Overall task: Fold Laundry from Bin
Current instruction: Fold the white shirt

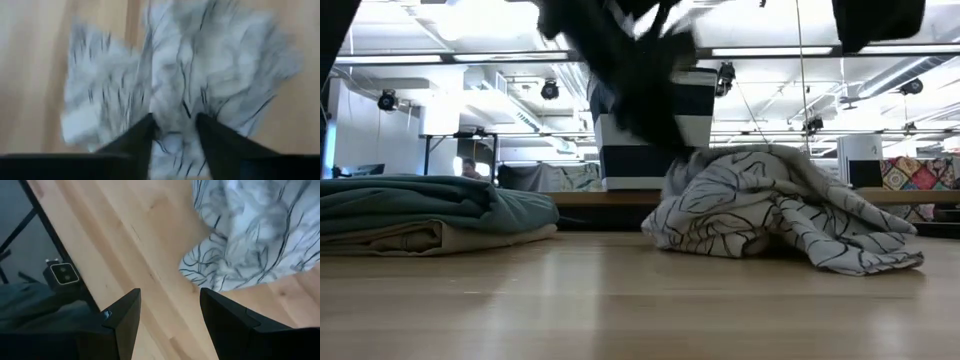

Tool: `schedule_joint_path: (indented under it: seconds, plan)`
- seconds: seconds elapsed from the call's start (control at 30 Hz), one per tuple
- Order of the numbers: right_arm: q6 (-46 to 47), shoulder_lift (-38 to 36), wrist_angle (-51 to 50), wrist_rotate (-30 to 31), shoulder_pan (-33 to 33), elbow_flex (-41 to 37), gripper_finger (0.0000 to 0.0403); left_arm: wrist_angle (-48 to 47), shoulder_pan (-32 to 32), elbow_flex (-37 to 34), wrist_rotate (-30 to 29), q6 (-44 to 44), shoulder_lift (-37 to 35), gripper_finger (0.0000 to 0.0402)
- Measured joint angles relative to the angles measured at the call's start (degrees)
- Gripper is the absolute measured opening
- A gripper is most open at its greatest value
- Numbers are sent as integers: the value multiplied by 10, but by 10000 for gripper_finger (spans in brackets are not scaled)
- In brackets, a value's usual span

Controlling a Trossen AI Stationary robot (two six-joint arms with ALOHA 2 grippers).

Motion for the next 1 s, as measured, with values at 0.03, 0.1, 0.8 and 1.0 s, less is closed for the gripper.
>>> schedule_joint_path:
  seconds: [0.03, 0.1, 0.8, 1.0]
  plan:
    - [-9, 0, -5, 0, 0, 6, 199, -15, 0, 26, 0, 12, -2, 108]
    - [-22, -5, -6, 8, -2, 25, 199, -55, 4, 78, 1, 27, -10, 37]
    - [-75, -38, -122, 372, -6, 159, 175, -354, 36, 434, -30, 39, -58, 8]
    - [6, -26, -152, 329, -5, 125, 188, -323, 87, 262, -16, -144, -40, 52]
